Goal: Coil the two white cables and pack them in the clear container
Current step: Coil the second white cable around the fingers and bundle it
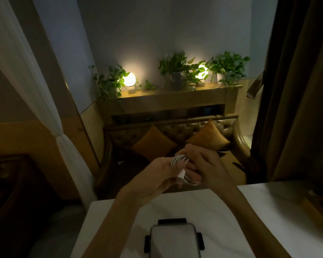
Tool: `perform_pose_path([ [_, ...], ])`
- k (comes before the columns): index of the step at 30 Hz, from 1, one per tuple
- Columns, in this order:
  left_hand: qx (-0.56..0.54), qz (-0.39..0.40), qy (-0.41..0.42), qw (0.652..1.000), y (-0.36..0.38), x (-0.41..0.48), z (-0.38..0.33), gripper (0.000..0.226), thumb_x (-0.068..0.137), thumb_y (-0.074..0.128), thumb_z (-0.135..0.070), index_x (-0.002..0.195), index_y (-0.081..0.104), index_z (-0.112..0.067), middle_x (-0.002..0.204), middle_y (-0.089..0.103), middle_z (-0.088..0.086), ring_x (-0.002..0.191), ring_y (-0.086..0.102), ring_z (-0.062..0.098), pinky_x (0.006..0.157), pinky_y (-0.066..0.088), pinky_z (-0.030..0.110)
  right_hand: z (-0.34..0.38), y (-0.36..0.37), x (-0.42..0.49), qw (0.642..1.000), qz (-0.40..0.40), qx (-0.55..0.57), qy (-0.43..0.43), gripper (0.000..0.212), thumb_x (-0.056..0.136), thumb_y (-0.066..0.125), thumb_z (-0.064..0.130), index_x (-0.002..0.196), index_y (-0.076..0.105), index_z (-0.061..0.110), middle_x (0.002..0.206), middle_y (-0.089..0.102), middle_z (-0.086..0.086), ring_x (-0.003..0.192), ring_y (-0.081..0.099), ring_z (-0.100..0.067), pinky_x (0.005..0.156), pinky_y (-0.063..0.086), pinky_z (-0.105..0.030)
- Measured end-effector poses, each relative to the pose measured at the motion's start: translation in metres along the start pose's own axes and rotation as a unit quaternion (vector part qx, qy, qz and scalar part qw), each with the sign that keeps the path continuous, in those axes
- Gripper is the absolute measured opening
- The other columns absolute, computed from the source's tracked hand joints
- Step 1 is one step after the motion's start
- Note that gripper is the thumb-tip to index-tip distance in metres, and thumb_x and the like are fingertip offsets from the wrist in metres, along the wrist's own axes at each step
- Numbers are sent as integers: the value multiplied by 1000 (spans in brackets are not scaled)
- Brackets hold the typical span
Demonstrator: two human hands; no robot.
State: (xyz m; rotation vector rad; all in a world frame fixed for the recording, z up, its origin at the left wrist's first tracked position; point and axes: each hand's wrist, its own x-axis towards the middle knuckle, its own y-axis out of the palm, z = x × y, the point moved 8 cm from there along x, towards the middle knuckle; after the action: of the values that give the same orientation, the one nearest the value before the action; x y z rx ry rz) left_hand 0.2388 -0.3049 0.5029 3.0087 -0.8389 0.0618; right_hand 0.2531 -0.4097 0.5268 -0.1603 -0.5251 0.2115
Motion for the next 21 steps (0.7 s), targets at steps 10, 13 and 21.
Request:
perform_pose_path([
  [10,-254,72,-51,963,9,-4,20,36,67,83,-37,93,74,-14,83,69,2,76,67,14,87,55,34,7,28,-3,990,141,-16,25,40,96,33,51,95,68,32,72,67,7,69,66,-22,68,56,-40],
  [13,-251,60,-33,965,4,-6,18,22,84,67,-31,91,67,-10,80,66,3,79,65,17,94,50,39,12,32,2,989,130,-68,28,36,94,37,44,106,63,23,72,62,16,65,61,0,65,50,-16],
  [21,-323,-256,46,910,-50,-7,23,22,97,43,-23,98,60,-10,89,66,7,90,63,20,82,53,32,-18,25,-22,963,-148,-77,210,20,91,46,51,86,44,31,84,59,-2,71,60,-13,56,45,-22],
])
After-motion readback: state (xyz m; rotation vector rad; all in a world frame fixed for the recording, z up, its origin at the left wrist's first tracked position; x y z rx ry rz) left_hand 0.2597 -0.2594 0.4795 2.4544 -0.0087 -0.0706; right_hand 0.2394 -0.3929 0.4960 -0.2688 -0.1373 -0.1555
